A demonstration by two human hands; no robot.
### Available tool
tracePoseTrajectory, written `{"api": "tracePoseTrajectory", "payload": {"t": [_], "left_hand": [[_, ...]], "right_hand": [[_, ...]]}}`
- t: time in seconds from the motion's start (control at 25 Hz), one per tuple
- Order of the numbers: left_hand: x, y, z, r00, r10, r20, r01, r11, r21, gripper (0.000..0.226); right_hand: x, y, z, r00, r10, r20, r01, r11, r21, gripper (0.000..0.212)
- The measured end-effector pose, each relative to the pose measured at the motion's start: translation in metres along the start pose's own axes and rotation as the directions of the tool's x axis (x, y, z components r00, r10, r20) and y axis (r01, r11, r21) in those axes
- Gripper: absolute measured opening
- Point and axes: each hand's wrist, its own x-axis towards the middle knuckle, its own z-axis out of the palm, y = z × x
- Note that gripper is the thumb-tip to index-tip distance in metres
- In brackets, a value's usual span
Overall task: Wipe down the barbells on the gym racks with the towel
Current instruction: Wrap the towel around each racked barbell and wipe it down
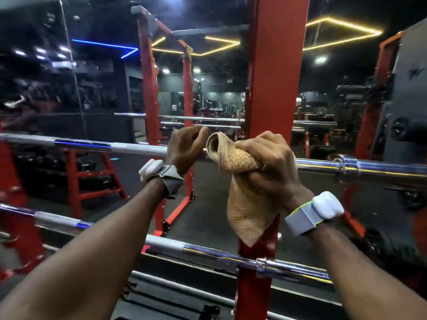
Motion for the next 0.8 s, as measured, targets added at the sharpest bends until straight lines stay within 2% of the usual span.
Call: {"api": "tracePoseTrajectory", "payload": {"t": [0.16, 0.32, 0.48, 0.56, 0.6, 0.64, 0.72, 0.76, 0.8], "left_hand": [[0.019, -0.013, -0.024, 0.999, 0.035, -0.025, -0.037, 0.996, -0.084, 0.045], [0.026, -0.043, -0.036, 0.999, 0.041, -0.030, -0.047, 0.973, -0.224, 0.039], [0.049, -0.078, -0.057, 0.989, 0.144, 0.027, -0.134, 0.963, -0.236, 0.040], [0.062, -0.095, -0.068, 0.975, 0.206, 0.077, -0.182, 0.952, -0.245, 0.042], [0.065, -0.102, -0.070, 0.965, 0.238, 0.108, -0.208, 0.951, -0.229, 0.042], [0.065, -0.107, -0.070, 0.959, 0.246, 0.141, -0.212, 0.953, -0.216, 0.042], [0.061, -0.120, -0.067, 0.948, 0.238, 0.210, -0.188, 0.954, -0.232, 0.042], [0.058, -0.125, -0.066, 0.940, 0.241, 0.240, -0.187, 0.956, -0.228, 0.044], [0.056, -0.127, -0.064, 0.928, 0.241, 0.284, -0.197, 0.964, -0.176, 0.046]], "right_hand": [[0.028, -0.014, -0.006, 0.998, -0.062, -0.020, 0.063, 0.998, 0.030, 0.044], [0.061, -0.034, 0.008, 0.997, 0.004, -0.078, 0.000, 0.999, 0.055, 0.045], [0.087, -0.039, 0.049, 0.998, 0.045, 0.041, -0.043, 0.997, -0.058, 0.038], [0.098, -0.028, 0.070, 0.965, 0.201, 0.169, -0.182, 0.976, -0.119, 0.053], [0.103, -0.026, 0.080, 0.905, 0.326, 0.273, -0.290, 0.943, -0.166, 0.064], [0.104, -0.025, 0.088, 0.797, 0.462, 0.389, -0.399, 0.886, -0.235, 0.072], [0.102, -0.020, 0.110, 0.527, 0.683, 0.505, -0.564, 0.726, -0.394, 0.071], [0.101, -0.018, 0.117, 0.447, 0.733, 0.512, -0.603, 0.670, -0.433, 0.070], [0.103, -0.017, 0.120, 0.418, 0.754, 0.506, -0.640, 0.640, -0.425, 0.070]]}}
